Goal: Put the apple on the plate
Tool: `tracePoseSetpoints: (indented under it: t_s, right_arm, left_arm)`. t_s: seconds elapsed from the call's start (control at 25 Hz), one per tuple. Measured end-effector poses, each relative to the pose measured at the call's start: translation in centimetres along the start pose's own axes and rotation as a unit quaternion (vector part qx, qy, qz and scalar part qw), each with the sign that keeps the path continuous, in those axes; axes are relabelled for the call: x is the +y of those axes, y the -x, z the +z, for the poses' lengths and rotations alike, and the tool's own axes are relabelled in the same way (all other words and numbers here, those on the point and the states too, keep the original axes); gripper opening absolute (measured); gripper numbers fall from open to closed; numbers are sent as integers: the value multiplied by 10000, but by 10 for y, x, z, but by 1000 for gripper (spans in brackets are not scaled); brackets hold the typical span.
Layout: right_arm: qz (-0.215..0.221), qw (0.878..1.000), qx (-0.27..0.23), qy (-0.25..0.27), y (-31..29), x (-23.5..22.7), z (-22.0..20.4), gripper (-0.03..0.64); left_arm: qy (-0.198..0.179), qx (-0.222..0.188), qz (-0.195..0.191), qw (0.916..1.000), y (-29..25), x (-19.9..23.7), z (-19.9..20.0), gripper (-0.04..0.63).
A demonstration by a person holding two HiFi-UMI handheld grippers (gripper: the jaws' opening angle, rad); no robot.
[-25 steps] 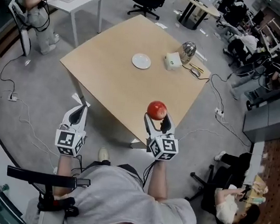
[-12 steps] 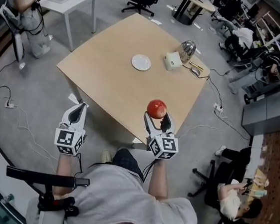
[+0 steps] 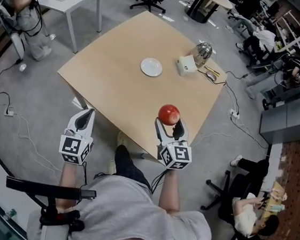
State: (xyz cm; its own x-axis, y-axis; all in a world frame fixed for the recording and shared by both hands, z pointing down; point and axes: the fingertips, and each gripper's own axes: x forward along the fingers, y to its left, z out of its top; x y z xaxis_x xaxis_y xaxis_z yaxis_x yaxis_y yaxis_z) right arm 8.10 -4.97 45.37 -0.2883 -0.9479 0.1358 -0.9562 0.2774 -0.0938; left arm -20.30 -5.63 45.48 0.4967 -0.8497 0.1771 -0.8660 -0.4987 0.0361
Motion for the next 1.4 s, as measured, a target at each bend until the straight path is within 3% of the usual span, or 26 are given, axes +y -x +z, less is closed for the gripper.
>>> tracePoseSetpoints:
  t_s: [0.8, 1.4]
  right_arm:
    - [-149, 9990, 415, -40, -113, -77, -30, 367]
    - [-172, 9974, 701, -54, -180, -102, -75, 365]
  left_arm:
    - [76, 394, -302, 9987, -140, 19, -14, 20]
    - [249, 771, -339, 9961, -196, 37, -50, 20]
